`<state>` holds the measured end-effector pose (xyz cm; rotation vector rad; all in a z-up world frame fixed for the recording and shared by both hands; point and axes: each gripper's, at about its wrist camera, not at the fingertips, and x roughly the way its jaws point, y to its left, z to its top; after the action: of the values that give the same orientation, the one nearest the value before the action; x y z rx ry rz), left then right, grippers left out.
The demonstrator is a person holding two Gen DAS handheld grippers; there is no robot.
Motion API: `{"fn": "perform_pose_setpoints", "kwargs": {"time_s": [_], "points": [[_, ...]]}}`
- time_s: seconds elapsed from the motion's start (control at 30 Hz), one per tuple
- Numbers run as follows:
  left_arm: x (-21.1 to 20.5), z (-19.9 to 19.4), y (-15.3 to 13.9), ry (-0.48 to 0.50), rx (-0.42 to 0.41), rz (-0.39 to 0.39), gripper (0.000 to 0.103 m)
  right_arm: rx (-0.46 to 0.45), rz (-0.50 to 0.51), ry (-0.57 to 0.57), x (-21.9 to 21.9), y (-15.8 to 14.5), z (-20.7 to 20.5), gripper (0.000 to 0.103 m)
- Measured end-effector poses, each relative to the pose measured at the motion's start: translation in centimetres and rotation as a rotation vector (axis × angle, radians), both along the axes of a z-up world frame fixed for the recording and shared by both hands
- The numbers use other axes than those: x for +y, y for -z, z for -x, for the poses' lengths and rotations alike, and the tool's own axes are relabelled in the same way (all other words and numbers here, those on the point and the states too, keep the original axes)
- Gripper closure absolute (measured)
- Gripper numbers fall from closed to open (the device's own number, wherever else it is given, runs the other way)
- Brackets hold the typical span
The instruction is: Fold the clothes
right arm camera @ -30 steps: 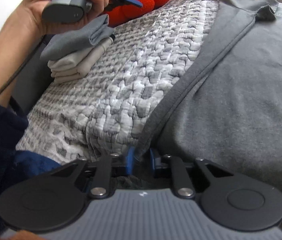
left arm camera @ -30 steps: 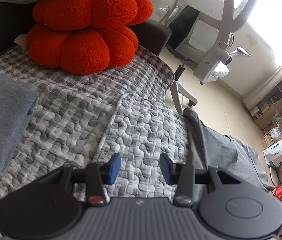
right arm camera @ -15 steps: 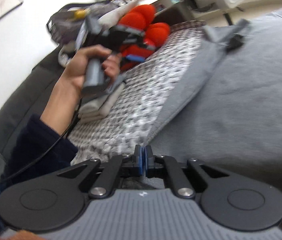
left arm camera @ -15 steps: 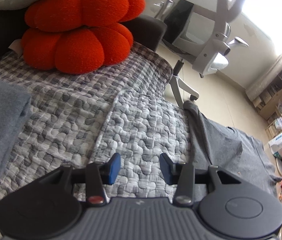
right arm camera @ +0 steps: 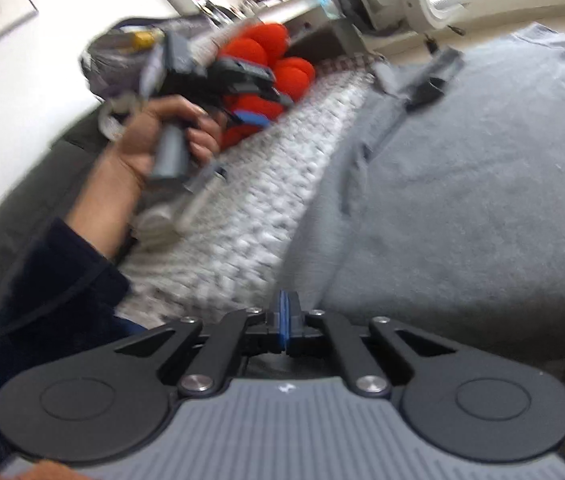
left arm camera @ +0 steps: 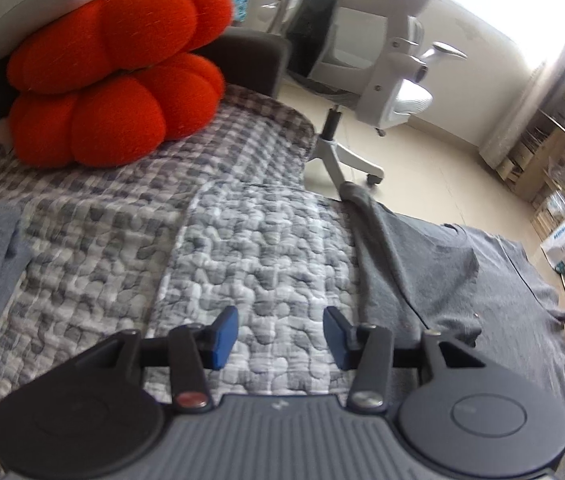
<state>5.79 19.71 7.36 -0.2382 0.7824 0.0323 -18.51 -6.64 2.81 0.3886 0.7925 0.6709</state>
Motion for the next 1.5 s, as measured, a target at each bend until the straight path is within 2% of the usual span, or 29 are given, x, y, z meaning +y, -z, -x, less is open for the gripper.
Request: {"fn": "perform_pose_setpoints", "kwargs": {"time_s": [0.1, 0.13, 0.27, 0.33, 0.37, 0.5, 0.6, 0.67, 0.73, 0.77, 0.8, 0.83, 0.87, 0.9, 1.0, 1.07, 1.13, 1.27, 1.4, 1.5], "points": [[-1.6, -0.3, 0.1, 0.058, -0.015, -0.024, 0.047, 0.024, -0.020, 0.009, -0.5, 0.8, -0.5, 0.100], [-2.3, -0.4, 0.1, 0.085, -0.021, -0.034, 0.047, 0.028, -0.033, 0.009, -0.7, 1.0, -0.6, 0.091], [-6.1, -0.9, 0.0, 0.221, -0.076, -0.096, 0.041, 0.050, -0.082, 0.008, -1.3, 1.7, -1.2, 0.088], [-8.5, -1.2, 0.3, 0.305, -0.100, -0.132, 0.040, 0.077, -0.081, -0.006, -1.0, 2.3, -1.5, 0.069], [-9.8, -1.4, 0.5, 0.347, -0.108, -0.156, 0.038, 0.094, -0.091, -0.016, -0.7, 2.7, -1.6, 0.066], [-15.0, -2.4, 2.2, 0.508, -0.125, -0.281, 0.033, 0.143, -0.126, -0.050, -0.2, 3.9, -1.9, 0.066], [-18.1, -3.2, 3.7, 0.568, -0.136, -0.390, 0.030, 0.174, -0.155, -0.063, -0.1, 4.4, -1.9, 0.066], [-19.5, -3.9, 4.8, 0.566, -0.140, -0.463, 0.030, 0.180, -0.154, -0.072, 0.3, 4.5, -1.9, 0.066], [-20.4, -4.7, 5.9, 0.559, -0.134, -0.534, 0.035, 0.180, -0.156, -0.077, 0.7, 4.5, -2.1, 0.067], [-20.5, -5.1, 6.3, 0.549, -0.132, -0.559, 0.048, 0.181, -0.158, -0.078, 0.9, 4.4, -2.2, 0.070], [-20.3, -5.5, 6.4, 0.532, -0.133, -0.559, 0.064, 0.174, -0.153, -0.081, 1.1, 4.3, -2.2, 0.081], [-19.8, -5.8, 6.3, 0.514, -0.128, -0.537, 0.071, 0.160, -0.140, -0.083, 1.2, 4.2, -2.1, 0.090], [-19.2, -6.1, 6.1, 0.494, -0.126, -0.513, 0.087, 0.146, -0.128, -0.086, 1.4, 4.1, -2.0, 0.091], [-18.6, -6.4, 5.9, 0.475, -0.124, -0.488, 0.098, 0.132, -0.114, -0.086, 1.5, 4.0, -2.0, 0.096], [-16.7, -7.3, 5.3, 0.416, -0.118, -0.415, 0.098, 0.107, -0.075, -0.077, 1.6, 4.0, -1.8, 0.098], [-15.2, -8.0, 4.8, 0.374, -0.125, -0.344, 0.098, 0.104, -0.087, -0.069, 1.3, 3.7, -1.5, 0.098], [-13.5, -8.4, 4.2, 0.337, -0.142, -0.256, 0.099, 0.092, -0.104, -0.060, 0.8, 3.2, -1.1, 0.098], [-11.9, -8.6, 2.6, 0.264, -0.200, -0.159, 0.099, 0.013, -0.113, -0.027, -0.6, 1.3, -0.4, 0.098], [-12.4, -8.9, 2.1, 0.189, -0.227, -0.119, 0.101, -0.017, -0.106, 0.014, -1.6, 0.3, -0.7, 0.098], [-13.7, -9.3, 2.9, 0.152, -0.199, -0.154, 0.101, 0.049, -0.092, 0.065, -2.4, 1.5, -1.7, 0.098]]}}
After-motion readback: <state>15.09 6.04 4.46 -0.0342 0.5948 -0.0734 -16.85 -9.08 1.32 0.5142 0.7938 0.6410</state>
